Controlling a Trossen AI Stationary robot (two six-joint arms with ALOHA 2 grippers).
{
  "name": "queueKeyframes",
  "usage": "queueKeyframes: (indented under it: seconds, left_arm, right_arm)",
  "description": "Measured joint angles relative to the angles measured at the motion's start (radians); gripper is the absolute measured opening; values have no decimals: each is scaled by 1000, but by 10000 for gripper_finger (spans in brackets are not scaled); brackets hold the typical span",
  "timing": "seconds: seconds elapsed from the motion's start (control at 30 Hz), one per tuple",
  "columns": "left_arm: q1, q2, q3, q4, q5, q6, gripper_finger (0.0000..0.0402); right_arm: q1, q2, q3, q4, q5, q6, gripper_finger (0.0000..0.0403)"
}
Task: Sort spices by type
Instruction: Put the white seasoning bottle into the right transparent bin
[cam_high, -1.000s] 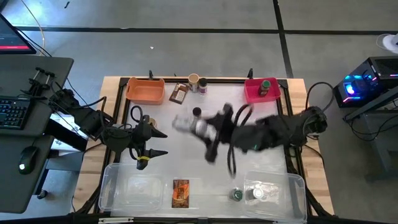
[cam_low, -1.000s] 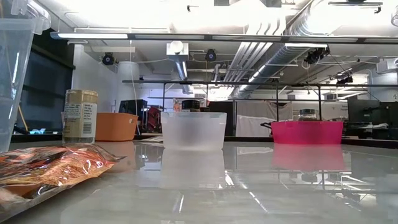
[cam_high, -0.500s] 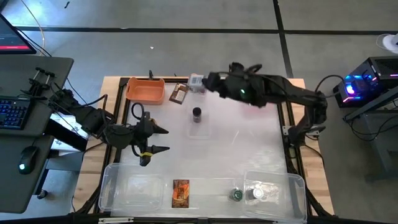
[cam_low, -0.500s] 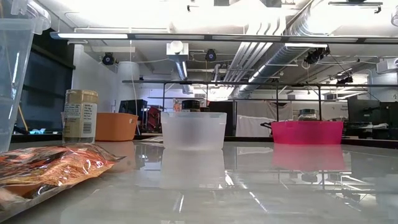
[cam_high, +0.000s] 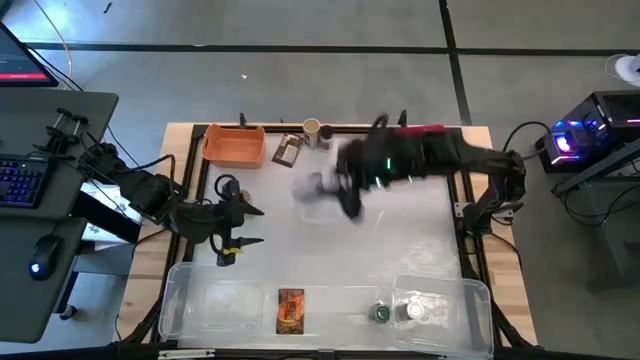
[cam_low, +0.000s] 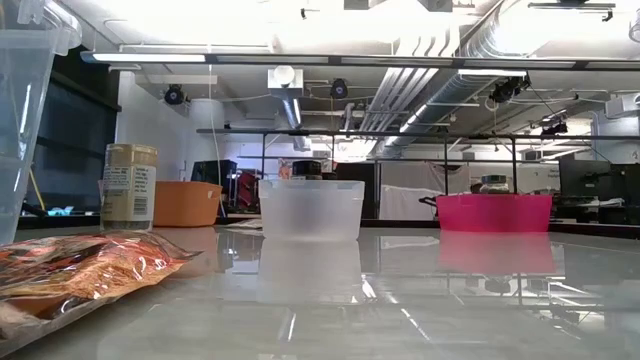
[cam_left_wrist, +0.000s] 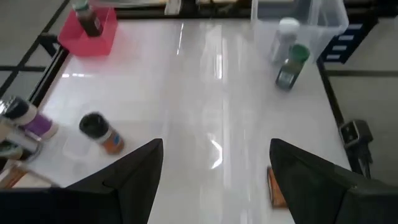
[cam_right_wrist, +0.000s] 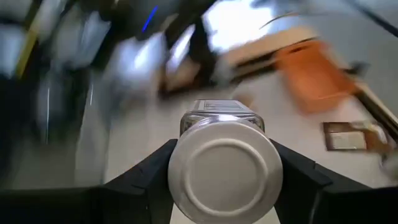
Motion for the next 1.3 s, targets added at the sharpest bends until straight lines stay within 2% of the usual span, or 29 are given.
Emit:
queueKeyframes:
  seconds: [0.1,0.17,0.3,0.47,0.77,0.87,1.0,1.1,1.2,1.3]
  left_arm:
    - [1,-18,0,-22,-15,-17,282]
    - [4,-29,0,-19,-43,-34,282]
    - [21,-43,0,-19,-109,-87,282]
    - [52,-44,0,-18,-163,-158,282]
    - [81,-39,0,-17,-188,-243,282]
    - [81,-38,0,-5,-194,-243,282]
    - [81,-38,0,15,-194,-242,282]
    - [81,-38,0,14,-193,-240,282]
    - [81,-38,0,15,-193,-220,282]
    - [81,-38,0,14,-193,-214,282]
  right_arm:
    - [90,0,0,-158,-59,-288,200]
    - [136,0,0,-249,-61,-414,200]
    - [189,3,0,-334,-94,-480,200]
    - [220,26,0,-353,-214,-588,200]
    - [214,44,0,-432,-279,-671,200]
    - [210,41,0,-432,-299,-580,200]
    - [210,39,0,-457,-304,-216,200]
    - [219,39,0,-531,-362,-10,200]
    - [262,38,-4,-551,-382,154,200]
    - [328,35,-12,-547,-356,273,200]
